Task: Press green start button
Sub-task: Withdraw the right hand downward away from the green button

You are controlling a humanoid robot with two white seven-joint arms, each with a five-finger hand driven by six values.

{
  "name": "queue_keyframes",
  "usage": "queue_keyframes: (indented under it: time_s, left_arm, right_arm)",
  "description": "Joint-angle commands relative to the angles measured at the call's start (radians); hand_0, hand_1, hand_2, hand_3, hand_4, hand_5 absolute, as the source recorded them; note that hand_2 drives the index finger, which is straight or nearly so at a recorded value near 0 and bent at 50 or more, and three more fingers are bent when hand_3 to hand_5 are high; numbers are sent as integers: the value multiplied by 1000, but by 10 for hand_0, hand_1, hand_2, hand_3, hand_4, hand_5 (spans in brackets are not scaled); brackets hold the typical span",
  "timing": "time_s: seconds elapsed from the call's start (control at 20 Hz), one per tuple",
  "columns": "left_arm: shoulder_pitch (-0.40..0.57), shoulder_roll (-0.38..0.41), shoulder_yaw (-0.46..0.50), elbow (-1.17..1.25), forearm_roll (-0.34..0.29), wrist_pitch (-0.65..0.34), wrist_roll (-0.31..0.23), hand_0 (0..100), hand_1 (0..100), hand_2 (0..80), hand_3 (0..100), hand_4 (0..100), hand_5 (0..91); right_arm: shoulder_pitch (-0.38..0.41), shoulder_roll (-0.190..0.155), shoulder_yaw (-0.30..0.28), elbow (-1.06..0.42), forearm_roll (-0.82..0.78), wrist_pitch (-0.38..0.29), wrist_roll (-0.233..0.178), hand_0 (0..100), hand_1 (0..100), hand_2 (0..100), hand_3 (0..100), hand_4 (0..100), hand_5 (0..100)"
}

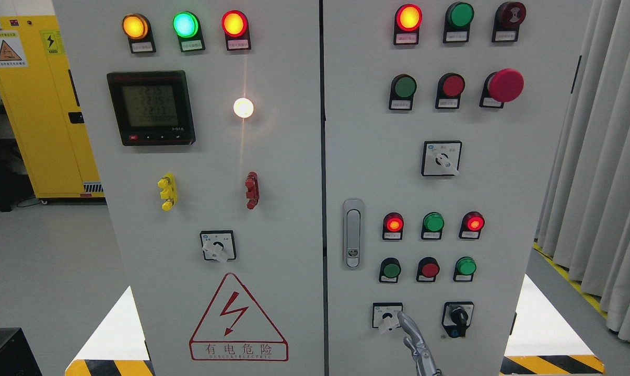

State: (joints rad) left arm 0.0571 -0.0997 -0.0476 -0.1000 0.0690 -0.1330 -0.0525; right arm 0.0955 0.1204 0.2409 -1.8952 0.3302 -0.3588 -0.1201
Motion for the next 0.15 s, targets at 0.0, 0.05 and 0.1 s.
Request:
queue_keyframes:
  time_s: [0.0,0.05,0.1]
  left_arm:
    - [0,0,0,0,0,-1,0,120,556,0,0,0,0]
    - [0,0,0,0,0,-1,0,120,556,0,0,0,0]
    - [0,0,0,0,0,-1,0,120,556,0,0,0,0]
  right_arm:
    - [10,-2,24,-19,-3,0,0,450,602,0,88,138,104]
    - [10,-4,24,-19,-3,0,0,444,602,0,91,143,107]
    - [10,-4,24,-19,-3,1,0,441,603,0,92,146,109]
